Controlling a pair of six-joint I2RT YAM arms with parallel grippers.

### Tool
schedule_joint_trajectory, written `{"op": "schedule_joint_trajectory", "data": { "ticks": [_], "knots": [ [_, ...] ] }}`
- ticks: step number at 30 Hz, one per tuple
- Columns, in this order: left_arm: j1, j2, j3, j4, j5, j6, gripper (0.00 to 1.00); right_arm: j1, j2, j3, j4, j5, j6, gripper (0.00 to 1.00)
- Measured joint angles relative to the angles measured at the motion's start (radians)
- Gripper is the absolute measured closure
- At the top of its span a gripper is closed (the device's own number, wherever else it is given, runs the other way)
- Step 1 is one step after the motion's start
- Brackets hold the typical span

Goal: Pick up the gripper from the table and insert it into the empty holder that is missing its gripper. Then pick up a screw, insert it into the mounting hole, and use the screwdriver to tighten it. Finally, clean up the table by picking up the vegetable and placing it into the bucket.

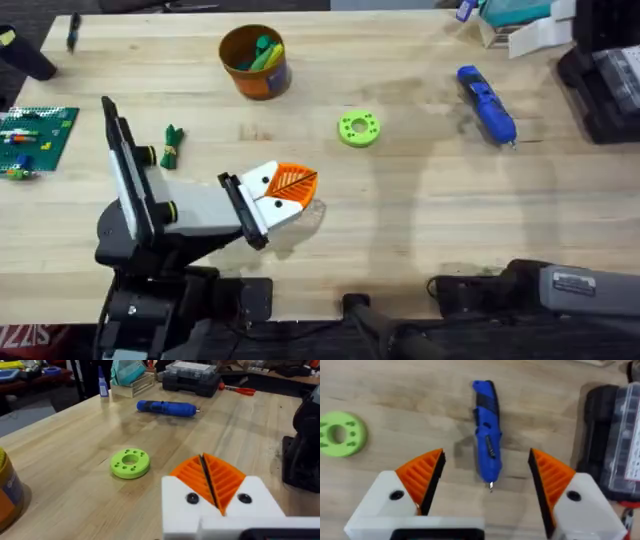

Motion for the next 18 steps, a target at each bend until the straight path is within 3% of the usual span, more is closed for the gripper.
{"op": "schedule_joint_trajectory", "data": {
  "ticks": [6, 9, 18],
  "knots": [
    [0.0, 0.0, 0.0, 0.0, 0.0, 0.0, 0.999, -0.017, 0.131, 0.0, 0.103, -0.002, -0.119, 0.1],
    [0.0, 0.0, 0.0, 0.0, 0.0, 0.0, 0.999, -0.011, 0.179, -0.001, 0.115, -0.004, -0.147, 0.013],
    [0.0, 0.0, 0.0, 0.0, 0.0, 0.0, 0.999, 0.001, 0.307, -0.001, 0.129, -0.009, -0.184, 0.008]
  ]
}}
